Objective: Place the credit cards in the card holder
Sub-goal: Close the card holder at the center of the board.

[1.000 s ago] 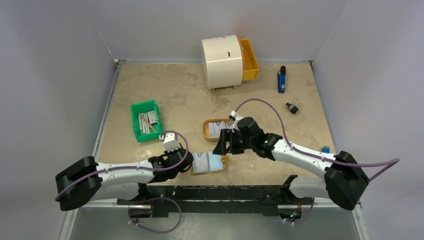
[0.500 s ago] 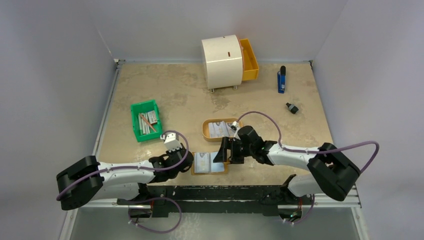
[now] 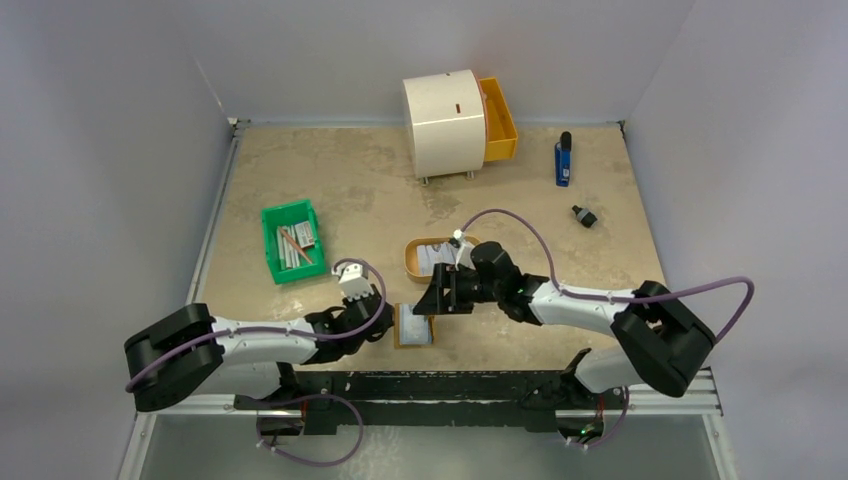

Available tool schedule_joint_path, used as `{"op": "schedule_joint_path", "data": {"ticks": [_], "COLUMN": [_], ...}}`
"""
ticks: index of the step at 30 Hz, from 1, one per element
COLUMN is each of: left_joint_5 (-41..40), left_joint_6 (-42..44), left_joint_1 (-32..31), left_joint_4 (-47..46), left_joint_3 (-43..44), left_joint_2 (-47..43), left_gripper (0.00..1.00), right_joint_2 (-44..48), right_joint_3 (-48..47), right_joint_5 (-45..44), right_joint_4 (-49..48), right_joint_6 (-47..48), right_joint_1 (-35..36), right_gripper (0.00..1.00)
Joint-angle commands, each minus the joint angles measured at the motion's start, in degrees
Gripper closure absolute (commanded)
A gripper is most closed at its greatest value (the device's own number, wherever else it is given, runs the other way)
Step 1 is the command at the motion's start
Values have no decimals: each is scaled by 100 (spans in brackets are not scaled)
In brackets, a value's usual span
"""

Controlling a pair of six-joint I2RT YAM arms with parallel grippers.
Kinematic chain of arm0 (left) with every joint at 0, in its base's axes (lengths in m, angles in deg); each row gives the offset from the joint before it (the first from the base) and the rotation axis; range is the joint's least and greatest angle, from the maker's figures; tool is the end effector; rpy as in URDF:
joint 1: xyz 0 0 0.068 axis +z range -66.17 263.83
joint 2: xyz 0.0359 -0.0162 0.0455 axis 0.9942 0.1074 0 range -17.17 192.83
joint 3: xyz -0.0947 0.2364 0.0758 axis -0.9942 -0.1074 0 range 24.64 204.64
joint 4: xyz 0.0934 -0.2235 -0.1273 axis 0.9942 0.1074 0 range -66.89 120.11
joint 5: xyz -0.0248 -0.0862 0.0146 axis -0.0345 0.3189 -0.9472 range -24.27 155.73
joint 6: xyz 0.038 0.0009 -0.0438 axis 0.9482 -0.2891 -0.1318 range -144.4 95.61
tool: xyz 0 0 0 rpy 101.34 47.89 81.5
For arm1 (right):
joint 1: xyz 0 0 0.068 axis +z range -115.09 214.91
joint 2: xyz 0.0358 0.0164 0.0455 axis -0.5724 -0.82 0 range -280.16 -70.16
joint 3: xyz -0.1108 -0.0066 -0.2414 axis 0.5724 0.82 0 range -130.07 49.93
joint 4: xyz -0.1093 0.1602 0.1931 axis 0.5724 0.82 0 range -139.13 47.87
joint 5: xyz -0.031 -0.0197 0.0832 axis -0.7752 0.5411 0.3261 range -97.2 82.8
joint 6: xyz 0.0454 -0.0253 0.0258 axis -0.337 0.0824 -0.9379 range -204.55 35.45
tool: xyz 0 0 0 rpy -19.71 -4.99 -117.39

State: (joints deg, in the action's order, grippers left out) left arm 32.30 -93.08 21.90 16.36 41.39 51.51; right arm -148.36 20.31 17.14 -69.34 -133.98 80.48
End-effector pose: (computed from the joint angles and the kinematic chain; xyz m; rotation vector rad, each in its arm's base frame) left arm 0.1189 -0.1740 0.1094 -0.4099 2.2257 -0.5598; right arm 0.1850 0.2132 0.1578 -0.2220 2.3492 1.3706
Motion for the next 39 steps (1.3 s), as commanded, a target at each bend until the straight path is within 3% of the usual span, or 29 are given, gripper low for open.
{"op": "schedule_joint_path", "data": {"ticks": [1, 16, 22, 30, 34, 39], "left_joint_5": [328, 301, -91, -380, -128, 345], "left_joint_6": [295, 319, 146, 88, 301, 564], "left_joint_1": [2, 0, 1, -2, 1, -1], "left_joint_4": [12, 41, 842, 2161, 1905, 1243], "left_joint_3": [151, 252, 317, 536, 601, 747], "left_joint_2": [167, 281, -183, -1525, -1909, -1626], "left_gripper": [91, 91, 91, 89, 88, 80], "right_joint_2": [-289, -1039, -1237, -1491, -1594, -1702], "right_joint_3": [-428, -879, -999, -1082, -1139, -1200], "right_joint_5": [288, 181, 22, -119, -197, -298], "right_joint_4": [-246, 46, 261, 386, 456, 572], "right_joint_6": [329, 807, 864, 865, 900, 926], "right_joint_1": [167, 489, 522, 524, 531, 533], "right_gripper": [26, 29, 34, 39, 41, 46]}}
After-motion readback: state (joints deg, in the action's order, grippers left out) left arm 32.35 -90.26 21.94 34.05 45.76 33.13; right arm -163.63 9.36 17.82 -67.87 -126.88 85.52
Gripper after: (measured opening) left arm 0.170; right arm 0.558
